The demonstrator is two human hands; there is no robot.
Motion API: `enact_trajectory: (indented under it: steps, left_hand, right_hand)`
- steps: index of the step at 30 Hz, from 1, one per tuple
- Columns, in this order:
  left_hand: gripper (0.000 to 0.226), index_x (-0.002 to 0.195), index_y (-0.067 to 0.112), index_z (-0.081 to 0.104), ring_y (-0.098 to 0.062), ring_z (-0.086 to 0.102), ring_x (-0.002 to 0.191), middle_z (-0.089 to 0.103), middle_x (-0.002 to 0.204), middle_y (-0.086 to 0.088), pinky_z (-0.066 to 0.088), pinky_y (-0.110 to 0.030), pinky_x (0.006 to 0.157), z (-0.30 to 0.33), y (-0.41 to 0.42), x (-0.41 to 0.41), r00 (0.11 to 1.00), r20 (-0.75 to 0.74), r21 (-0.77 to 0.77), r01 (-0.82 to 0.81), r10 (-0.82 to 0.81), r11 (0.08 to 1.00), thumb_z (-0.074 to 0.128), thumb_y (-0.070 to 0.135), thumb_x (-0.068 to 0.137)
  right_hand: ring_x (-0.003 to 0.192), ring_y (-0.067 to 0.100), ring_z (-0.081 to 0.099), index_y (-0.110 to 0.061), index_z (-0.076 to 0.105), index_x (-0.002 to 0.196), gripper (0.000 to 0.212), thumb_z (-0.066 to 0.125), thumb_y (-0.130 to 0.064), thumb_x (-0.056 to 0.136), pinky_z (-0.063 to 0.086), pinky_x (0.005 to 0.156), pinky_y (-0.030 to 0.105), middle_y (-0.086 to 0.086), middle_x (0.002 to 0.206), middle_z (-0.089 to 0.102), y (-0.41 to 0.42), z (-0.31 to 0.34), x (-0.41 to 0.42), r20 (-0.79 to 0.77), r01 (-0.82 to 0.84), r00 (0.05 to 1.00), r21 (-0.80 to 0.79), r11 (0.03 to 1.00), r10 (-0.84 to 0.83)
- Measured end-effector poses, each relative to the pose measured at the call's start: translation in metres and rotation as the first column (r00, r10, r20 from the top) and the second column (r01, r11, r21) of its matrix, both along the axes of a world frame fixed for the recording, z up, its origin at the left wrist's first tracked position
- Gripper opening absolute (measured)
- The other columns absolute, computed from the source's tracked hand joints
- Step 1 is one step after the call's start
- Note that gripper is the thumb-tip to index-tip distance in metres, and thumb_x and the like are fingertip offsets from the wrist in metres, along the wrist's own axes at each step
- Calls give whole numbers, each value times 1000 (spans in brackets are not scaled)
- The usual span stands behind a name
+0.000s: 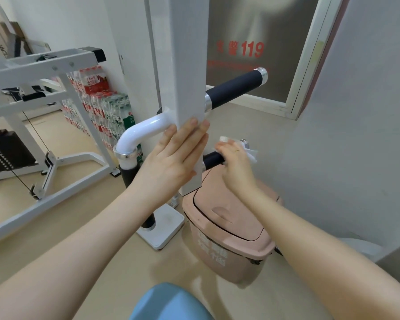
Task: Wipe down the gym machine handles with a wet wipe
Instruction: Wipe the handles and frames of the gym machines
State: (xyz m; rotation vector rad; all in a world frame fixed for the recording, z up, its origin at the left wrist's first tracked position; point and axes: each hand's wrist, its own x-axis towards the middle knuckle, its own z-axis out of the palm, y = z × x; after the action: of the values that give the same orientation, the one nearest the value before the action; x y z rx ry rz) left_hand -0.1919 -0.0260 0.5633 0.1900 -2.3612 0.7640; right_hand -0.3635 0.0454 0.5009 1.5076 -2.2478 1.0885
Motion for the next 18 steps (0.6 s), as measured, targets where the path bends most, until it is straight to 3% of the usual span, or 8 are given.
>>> enact_trajectory:
  steps: [3,6,8,9,12,14,16,18]
  left_hand:
    - [86,131,-4,41,-32,23,133,42,141,-19,10,-44,111,0,-3,0,1000,-7,17,9,-8,1000,83,17,59]
    - [86,131,-5,42,-32,24,132,43,141,-19,13,-46,110,2,-6,-2,1000,-1,15,9,-9,1000,82,14,57]
    - [84,131,-4,40,-32,24,133,43,141,-19,12,-46,111,0,-10,-3,1000,-9,15,18,-18,1000,80,11,59]
    - [80,132,-4,40,-32,24,133,44,141,-18,11,-44,112,-1,-11,-3,1000,-18,19,26,-26,999,77,9,62]
    - [68,131,-2,40,-31,24,133,44,141,-17,4,-40,114,-5,-13,-4,998,-47,35,47,-46,998,64,7,69]
    - [63,131,-1,40,-31,24,133,44,141,-16,5,-40,114,-5,-14,-4,998,-53,37,47,-45,998,57,7,71]
    - [61,132,-1,38,-31,23,133,45,141,-16,6,-41,113,-4,-14,-5,997,-48,34,55,-54,998,51,10,73]
    - [62,132,-1,38,-32,22,134,44,141,-16,6,-42,113,-4,-13,-6,997,-36,36,62,-61,997,55,8,73]
  right_hand:
    - [114,37,56,5,61,114,53,25,-2,76,34,102,41,21,119,62,4,0,10,-170,-123,977,25,992,126]
    - [126,30,46,-4,58,121,42,37,4,86,33,107,35,13,130,57,3,5,-12,-50,55,997,17,998,-54]
    - [123,30,43,-9,59,120,38,44,3,88,42,97,39,7,128,58,3,4,-11,4,183,983,18,983,-183]
    - [117,30,47,-9,61,117,37,44,2,86,48,88,39,6,123,61,2,4,-2,-50,175,983,-12,984,-176]
    - [96,24,54,-6,67,103,44,34,-6,75,50,66,27,3,109,69,-1,0,22,-255,-102,964,-71,992,81]
    - [93,17,45,-6,67,102,43,35,-4,73,46,66,24,2,108,69,-2,-2,16,-323,-192,931,-31,981,172]
    - [91,22,48,-5,68,100,38,39,-1,74,46,70,24,5,105,70,-1,-2,-2,-316,-110,945,-85,990,78]
    - [88,35,54,-4,66,100,32,44,3,78,41,74,25,8,108,68,0,-4,-15,-141,57,987,-147,988,-78]
